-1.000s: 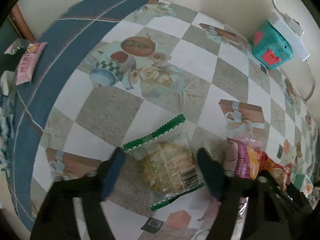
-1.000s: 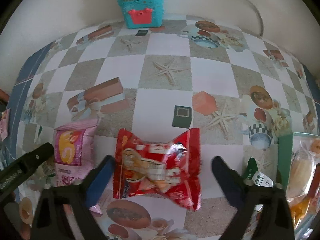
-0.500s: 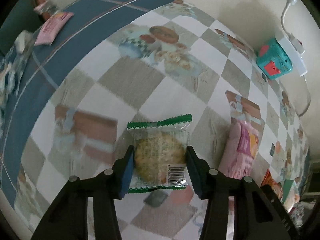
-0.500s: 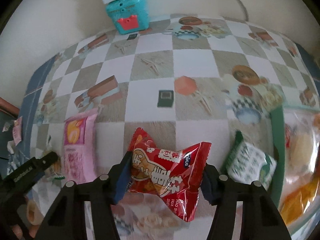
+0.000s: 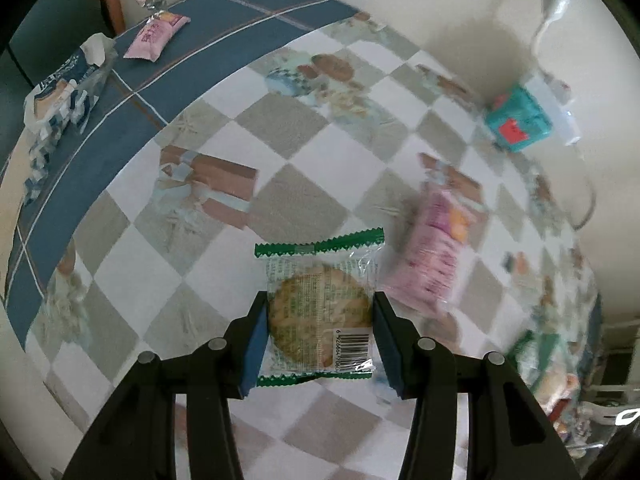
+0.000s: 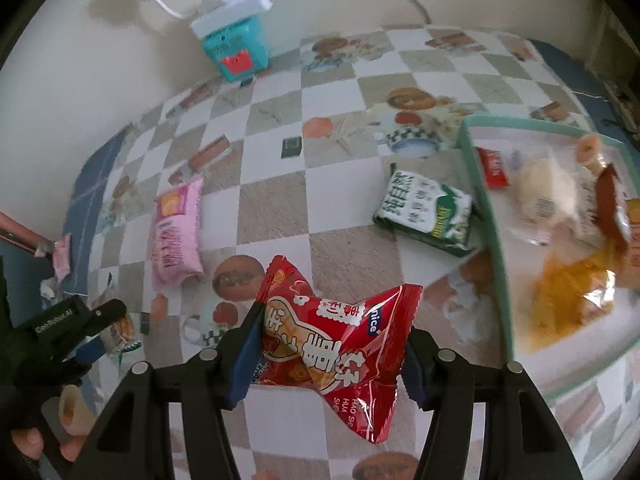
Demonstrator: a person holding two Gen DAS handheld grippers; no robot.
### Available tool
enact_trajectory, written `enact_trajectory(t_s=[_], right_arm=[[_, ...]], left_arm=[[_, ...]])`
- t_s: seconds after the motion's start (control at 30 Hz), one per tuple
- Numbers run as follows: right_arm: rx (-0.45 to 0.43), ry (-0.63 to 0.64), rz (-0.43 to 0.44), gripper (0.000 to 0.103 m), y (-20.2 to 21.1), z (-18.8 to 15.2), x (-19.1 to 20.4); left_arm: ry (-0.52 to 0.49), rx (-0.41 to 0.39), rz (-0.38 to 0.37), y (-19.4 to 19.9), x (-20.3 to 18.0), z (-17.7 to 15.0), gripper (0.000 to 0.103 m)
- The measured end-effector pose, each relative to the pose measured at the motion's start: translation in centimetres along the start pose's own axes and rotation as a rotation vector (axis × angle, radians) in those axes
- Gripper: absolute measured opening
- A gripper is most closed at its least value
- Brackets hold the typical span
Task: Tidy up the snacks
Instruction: 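Carry both packs over the tray and open both tools to drop them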
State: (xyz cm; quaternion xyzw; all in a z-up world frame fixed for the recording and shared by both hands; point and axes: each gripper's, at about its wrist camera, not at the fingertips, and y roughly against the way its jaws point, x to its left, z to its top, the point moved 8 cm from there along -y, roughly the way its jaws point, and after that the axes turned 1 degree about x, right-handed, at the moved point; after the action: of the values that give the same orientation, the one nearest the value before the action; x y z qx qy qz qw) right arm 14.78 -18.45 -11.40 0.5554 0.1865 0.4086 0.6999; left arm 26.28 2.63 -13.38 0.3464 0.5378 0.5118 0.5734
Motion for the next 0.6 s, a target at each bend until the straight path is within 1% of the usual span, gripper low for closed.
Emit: enact_trajectory(t_s=[0.2, 0.33, 0.47, 0.6], right_arm=[[-0.081, -0.019, 0.014, 0.063, 3.8, 1.1, -1.3], [-0.114, -0.043, 0.03, 0.063, 5.1, 1.8, -2.7], [-0.13, -0.082, 0.058, 0.063, 6.2, 2.5, -4.6], [-0.154, -0.133, 0.043, 0.063, 7.2, 3.4, -7.1]], left_arm=[[-0.041, -0.055, -0.048, 3.6, -4.3, -2.3, 0.051], [-0.066, -0.091, -0.087, 6.2, -6.3, -3.2, 0.051], [-0.081, -0.135, -0.084, 7.5, -8.4, -4.0, 0.051], [-0.128, -0.162, -0.096, 8.3, -10.8, -4.7, 0.051]])
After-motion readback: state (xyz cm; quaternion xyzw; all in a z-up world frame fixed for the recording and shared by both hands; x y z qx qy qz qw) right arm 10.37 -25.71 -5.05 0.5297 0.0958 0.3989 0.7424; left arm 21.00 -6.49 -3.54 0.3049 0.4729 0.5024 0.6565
